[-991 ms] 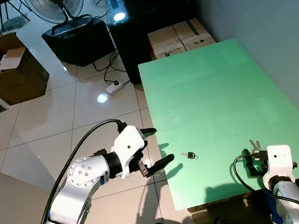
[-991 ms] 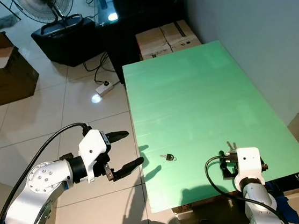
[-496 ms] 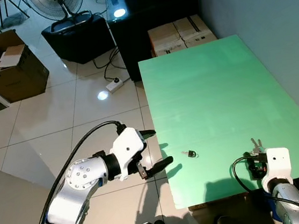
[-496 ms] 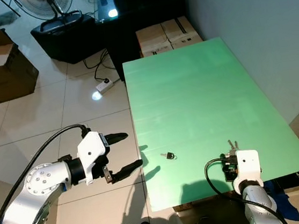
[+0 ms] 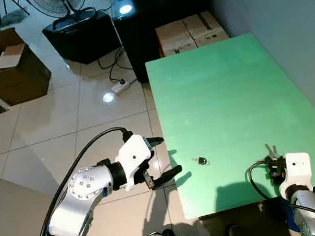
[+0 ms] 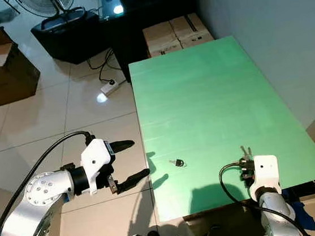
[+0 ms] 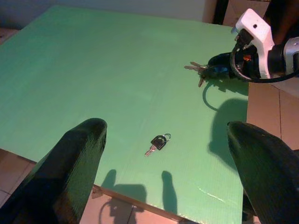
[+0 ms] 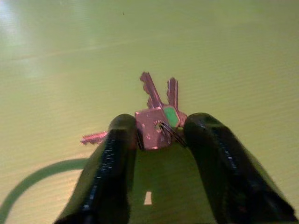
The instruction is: Hang keys on a hook
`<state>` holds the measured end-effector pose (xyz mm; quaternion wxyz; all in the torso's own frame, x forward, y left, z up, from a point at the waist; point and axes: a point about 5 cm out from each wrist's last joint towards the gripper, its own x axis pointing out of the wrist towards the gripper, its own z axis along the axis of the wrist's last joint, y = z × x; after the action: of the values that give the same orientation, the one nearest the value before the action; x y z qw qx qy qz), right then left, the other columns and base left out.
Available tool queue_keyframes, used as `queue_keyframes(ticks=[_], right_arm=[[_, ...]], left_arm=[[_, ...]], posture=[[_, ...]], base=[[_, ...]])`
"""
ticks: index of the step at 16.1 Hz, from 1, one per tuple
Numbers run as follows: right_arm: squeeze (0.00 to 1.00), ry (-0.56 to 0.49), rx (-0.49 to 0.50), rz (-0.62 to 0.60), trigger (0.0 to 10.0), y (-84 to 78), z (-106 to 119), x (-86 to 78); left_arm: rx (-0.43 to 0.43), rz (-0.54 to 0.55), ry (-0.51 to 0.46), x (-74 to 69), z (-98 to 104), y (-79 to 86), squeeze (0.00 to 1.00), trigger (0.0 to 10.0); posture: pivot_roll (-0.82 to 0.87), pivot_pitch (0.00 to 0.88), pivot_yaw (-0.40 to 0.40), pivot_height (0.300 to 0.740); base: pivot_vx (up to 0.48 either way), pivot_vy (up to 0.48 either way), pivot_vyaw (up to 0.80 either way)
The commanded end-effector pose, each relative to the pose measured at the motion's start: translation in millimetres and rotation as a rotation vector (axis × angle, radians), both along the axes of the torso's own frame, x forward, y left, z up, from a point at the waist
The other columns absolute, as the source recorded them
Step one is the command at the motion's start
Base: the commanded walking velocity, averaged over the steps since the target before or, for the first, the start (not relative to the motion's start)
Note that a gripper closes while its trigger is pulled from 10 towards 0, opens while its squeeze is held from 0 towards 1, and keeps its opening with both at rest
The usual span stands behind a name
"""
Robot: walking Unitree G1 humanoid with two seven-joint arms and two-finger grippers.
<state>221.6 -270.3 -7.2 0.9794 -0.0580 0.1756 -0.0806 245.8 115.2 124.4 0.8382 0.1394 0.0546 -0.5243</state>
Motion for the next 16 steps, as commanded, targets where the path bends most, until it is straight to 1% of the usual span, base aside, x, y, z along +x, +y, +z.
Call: queue_keyframes(ticks=[1,2,4,5,6,16], right_arm=[[0.0,0.004,0.006,0.007,2.2,1.6,-1.6,-0.6],[0.0,0.006,0.008,0.009,2.3,1.4,-1.9,-0.5],[0.0,0.008,0.008,0.013,1.8,1.2,-1.9,0.1],[0.0,0.009,0.008,0.013,1.8,1.1,-2.0,0.1],[0.0,0.01,0.007,0.011,0.0,0.2,-2.1,0.4],[0.0,0.013,0.006,0.037,0.0,3.2,-2.6,3.5]], left_arm=[[0.015,0.002,-0.005,-0.7,2.4,4.2,0.0,10.0],[0.016,0.002,-0.004,-0.7,2.3,4.1,0.0,10.0],[0.015,0.004,-0.004,-0.8,2.3,3.7,0.0,10.0],[0.015,0.004,-0.003,-1.0,2.2,3.6,0.0,10.0],[0.014,0.004,-0.002,-1.2,2.1,3.5,0.0,10.0],[0.017,0.01,-0.002,-1.7,1.1,4.8,0.0,10.0]], posture=[[0.0,0.17,0.201,0.74],[0.0,0.169,0.201,0.74],[0.0,0.168,0.2,0.74],[0.0,0.167,0.201,0.74],[-0.01,0.164,0.201,0.74],[-0.01,0.151,0.192,0.74]], base=[[0.0,0.0,0.0],[0.0,0.0,0.0],[0.0,0.0,0.0],[0.0,0.0,0.0],[0.0,0.0,0.0],[0.0,0.0,0.0]])
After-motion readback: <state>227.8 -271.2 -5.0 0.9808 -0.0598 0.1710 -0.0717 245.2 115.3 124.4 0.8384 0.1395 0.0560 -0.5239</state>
